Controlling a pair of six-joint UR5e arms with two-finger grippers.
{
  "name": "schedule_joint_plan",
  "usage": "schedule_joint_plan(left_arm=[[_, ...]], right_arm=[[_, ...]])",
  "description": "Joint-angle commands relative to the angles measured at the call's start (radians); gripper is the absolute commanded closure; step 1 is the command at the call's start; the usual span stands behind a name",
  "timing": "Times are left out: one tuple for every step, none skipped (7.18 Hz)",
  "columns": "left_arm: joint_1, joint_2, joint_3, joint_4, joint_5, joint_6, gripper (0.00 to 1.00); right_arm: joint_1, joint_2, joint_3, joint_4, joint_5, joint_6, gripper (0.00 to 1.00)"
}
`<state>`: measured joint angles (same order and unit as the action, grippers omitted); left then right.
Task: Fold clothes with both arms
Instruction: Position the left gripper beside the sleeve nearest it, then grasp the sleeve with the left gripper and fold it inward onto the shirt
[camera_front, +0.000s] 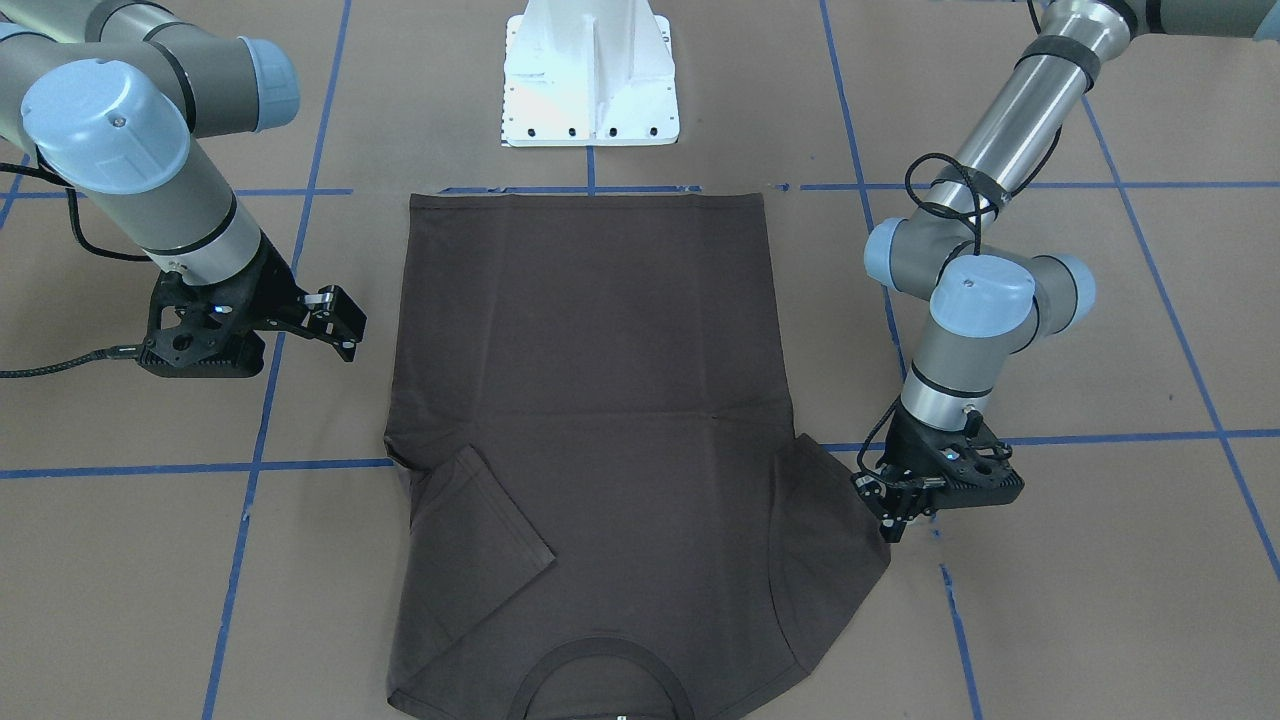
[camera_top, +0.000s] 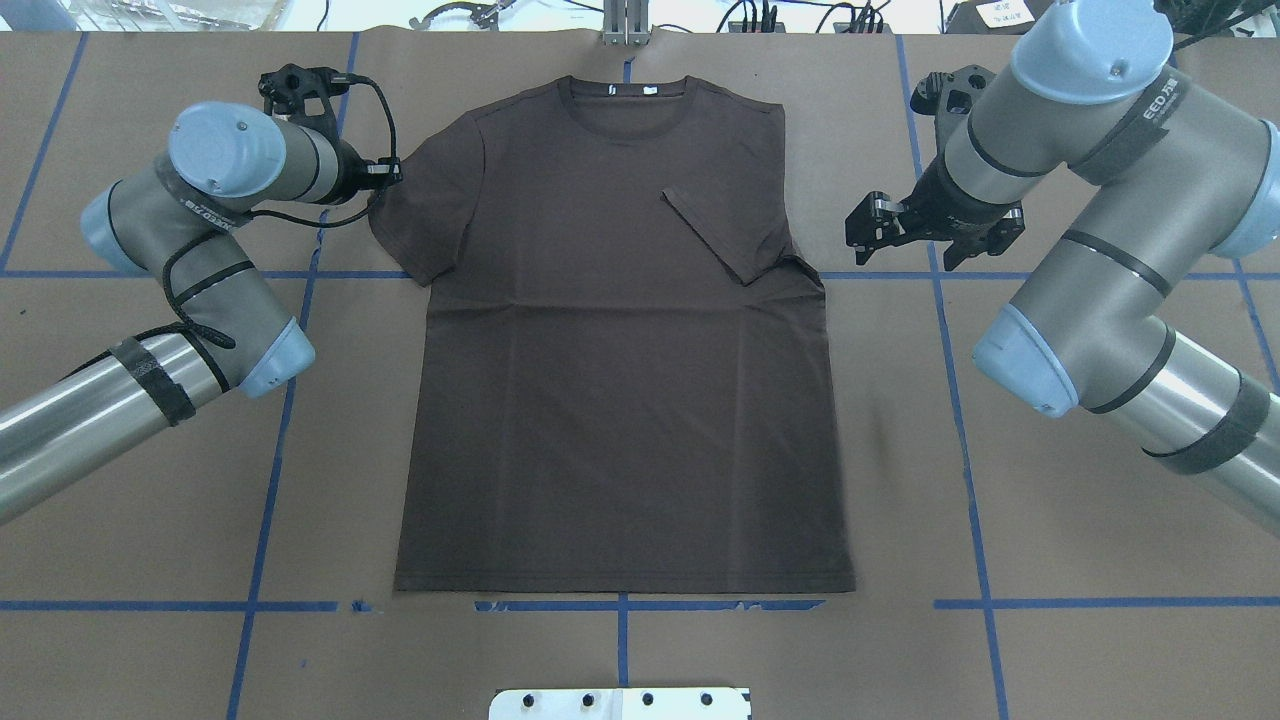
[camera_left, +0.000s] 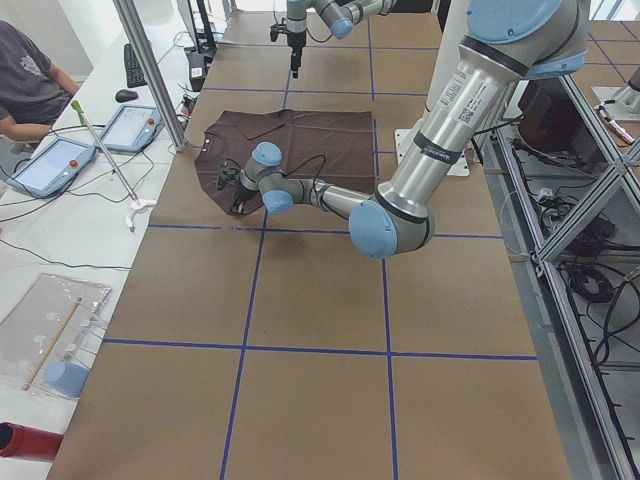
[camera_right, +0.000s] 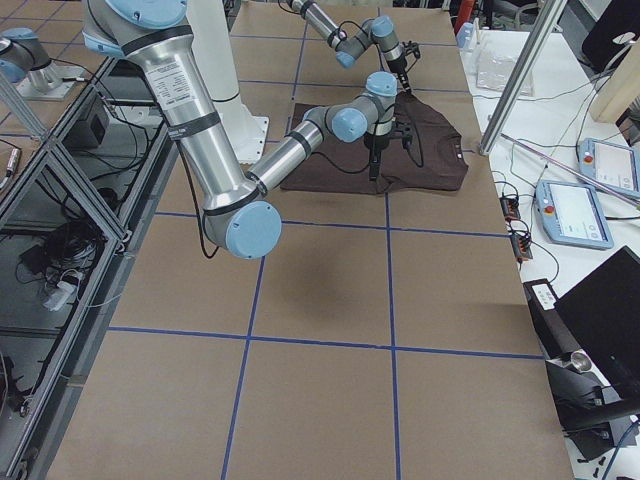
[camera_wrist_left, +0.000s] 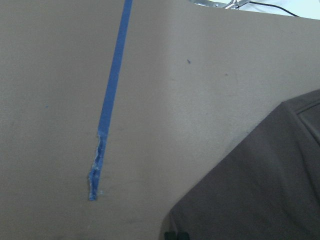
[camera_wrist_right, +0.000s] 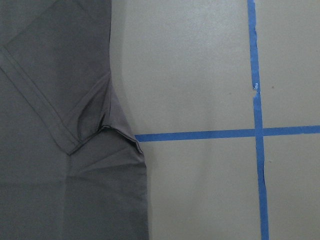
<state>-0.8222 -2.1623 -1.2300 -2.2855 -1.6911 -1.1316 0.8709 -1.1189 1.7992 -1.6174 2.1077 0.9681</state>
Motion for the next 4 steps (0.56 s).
schedule_joint_plan(left_arm=[[0.006,-0.06,-0.031,0.076,-0.001,-0.073,1.0],[0.032,-0.17,0.012,0.145,-0.001,-0.155,1.0],[0.061,-0.248,0.083,0.144,0.002,-0.227,1.0],[0.096,-0.346,0.207,0.129,0.008,-0.282,1.0]], right_arm=[[0.0,-0.004,-0.001,0.001,-0.002,0.0,0.0],[0.0,-0.004,0.0,0.001,-0.002,0.0,0.0],[-0.001,-0.005,0.0,0.001,-0.002,0.001,0.0],[-0.001,-0.007,-0.003,0.001,-0.002,0.0,0.0]])
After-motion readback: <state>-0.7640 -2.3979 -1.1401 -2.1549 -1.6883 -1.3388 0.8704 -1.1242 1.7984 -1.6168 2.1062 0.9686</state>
